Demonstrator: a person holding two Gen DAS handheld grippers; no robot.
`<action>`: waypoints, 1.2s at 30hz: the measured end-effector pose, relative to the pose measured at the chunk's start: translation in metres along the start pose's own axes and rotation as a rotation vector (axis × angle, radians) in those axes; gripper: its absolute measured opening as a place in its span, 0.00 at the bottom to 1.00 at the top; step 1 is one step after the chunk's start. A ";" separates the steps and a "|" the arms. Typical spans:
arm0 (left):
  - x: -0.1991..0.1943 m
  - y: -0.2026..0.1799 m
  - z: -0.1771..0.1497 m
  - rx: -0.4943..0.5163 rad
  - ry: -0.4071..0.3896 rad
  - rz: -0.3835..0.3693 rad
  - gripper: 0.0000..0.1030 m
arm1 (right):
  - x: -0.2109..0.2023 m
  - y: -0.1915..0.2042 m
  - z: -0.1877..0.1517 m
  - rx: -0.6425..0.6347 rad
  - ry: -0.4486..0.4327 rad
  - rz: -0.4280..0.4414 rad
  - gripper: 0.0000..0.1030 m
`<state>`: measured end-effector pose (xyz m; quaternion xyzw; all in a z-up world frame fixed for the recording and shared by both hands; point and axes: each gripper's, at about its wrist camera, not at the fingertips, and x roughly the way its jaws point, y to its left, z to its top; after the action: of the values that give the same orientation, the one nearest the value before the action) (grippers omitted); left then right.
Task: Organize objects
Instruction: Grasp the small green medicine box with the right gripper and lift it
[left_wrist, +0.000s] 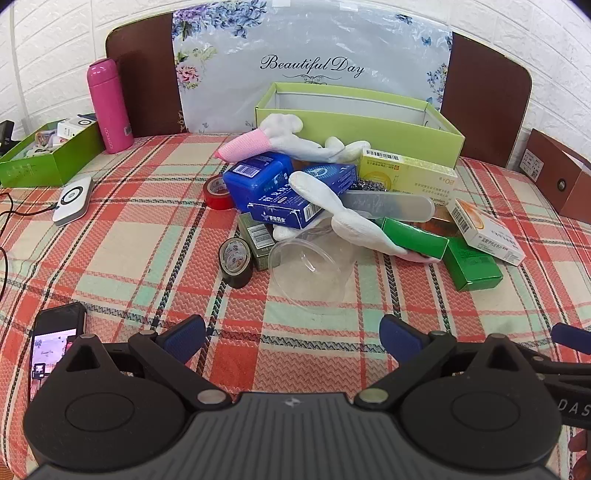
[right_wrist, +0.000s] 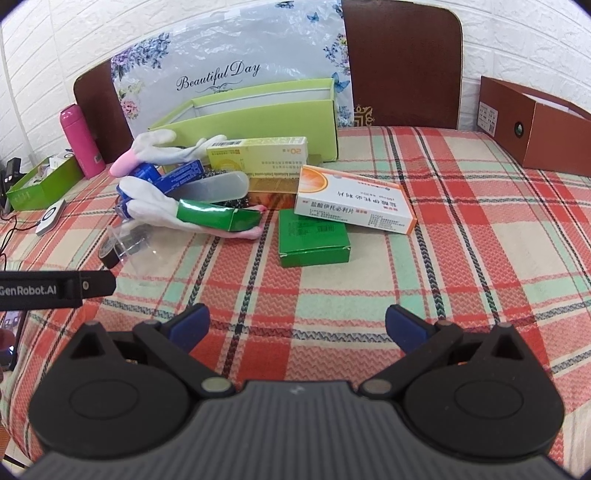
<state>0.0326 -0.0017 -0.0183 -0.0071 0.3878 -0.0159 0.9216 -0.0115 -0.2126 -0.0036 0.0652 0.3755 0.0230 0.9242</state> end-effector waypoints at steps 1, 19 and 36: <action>0.001 0.000 0.000 -0.001 0.003 0.001 1.00 | 0.001 0.000 0.000 0.001 0.003 0.001 1.00; 0.018 0.032 0.012 -0.051 -0.030 -0.041 1.00 | 0.037 -0.002 0.006 -0.018 0.043 0.048 1.00; 0.069 0.037 0.038 -0.076 -0.047 -0.288 0.64 | 0.086 -0.002 0.028 -0.090 -0.065 -0.023 0.58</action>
<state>0.1089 0.0331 -0.0421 -0.0979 0.3612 -0.1333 0.9177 0.0700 -0.2095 -0.0433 0.0201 0.3444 0.0269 0.9382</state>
